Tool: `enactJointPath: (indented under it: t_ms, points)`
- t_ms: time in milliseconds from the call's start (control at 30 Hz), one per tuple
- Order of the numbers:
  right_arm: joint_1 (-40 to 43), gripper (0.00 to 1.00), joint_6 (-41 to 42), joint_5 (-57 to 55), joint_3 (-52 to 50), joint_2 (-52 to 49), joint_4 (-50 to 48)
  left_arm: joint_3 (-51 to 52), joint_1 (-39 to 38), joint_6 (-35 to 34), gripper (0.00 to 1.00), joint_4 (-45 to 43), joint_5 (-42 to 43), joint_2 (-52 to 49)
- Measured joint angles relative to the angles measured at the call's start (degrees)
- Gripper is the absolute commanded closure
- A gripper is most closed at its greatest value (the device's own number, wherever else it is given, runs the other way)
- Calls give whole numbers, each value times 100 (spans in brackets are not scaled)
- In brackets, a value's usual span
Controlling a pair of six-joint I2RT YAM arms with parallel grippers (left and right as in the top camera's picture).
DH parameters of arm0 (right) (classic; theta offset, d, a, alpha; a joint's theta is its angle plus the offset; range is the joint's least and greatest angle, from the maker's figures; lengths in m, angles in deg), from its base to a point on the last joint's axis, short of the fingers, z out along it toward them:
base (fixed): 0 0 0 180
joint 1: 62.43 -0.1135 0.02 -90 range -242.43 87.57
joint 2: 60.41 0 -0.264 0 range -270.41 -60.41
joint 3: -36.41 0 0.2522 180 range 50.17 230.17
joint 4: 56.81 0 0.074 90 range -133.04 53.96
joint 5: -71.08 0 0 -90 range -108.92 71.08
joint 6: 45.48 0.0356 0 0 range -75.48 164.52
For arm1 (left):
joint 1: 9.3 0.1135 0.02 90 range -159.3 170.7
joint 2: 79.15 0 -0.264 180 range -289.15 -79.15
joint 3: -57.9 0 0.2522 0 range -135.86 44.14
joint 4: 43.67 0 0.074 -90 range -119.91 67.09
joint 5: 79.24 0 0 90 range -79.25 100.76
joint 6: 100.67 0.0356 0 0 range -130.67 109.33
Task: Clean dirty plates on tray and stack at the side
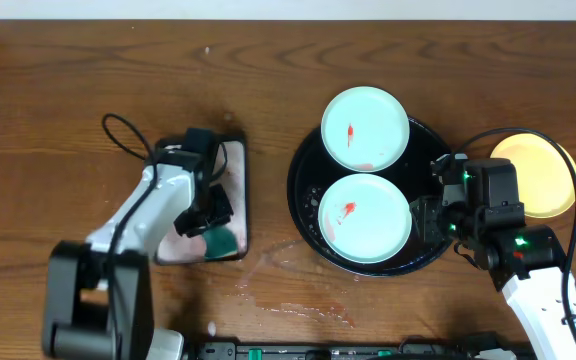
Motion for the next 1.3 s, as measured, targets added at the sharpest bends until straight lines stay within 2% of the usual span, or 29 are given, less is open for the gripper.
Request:
enactJointPath:
  t_ms: [100,233,333,433,467,733,1067,1167,1300]
  points:
    - [0,62,0,0,0,0,0,-63,0,48,47,96,37,407]
    - [0,61,0,0,0,0,0,-31,0,66,48,76,55,540]
    - [0,61,0,0,0,0,-2,297,0,-31,64,-214,63,503]
    - [0,62,0,2,0,0,2,734,0,-87,88,-599,66,402]
    - [0,62,2,2,0,0,2,811,0,-103,92,-702,92,389]
    - [0,61,284,13,-2,-404,57,708,0,92,92,-660,103,389]
    - [0,65,409,15,-7,-1537,-437,-1117,-57,752,93,616,98,566]
    - [0,66,411,15,-7,-1784,-575,-1296,-258,852,92,614,304,763]
    - [0,66,413,17,-7,-2256,-708,-1303,-743,901,92,188,820,841]
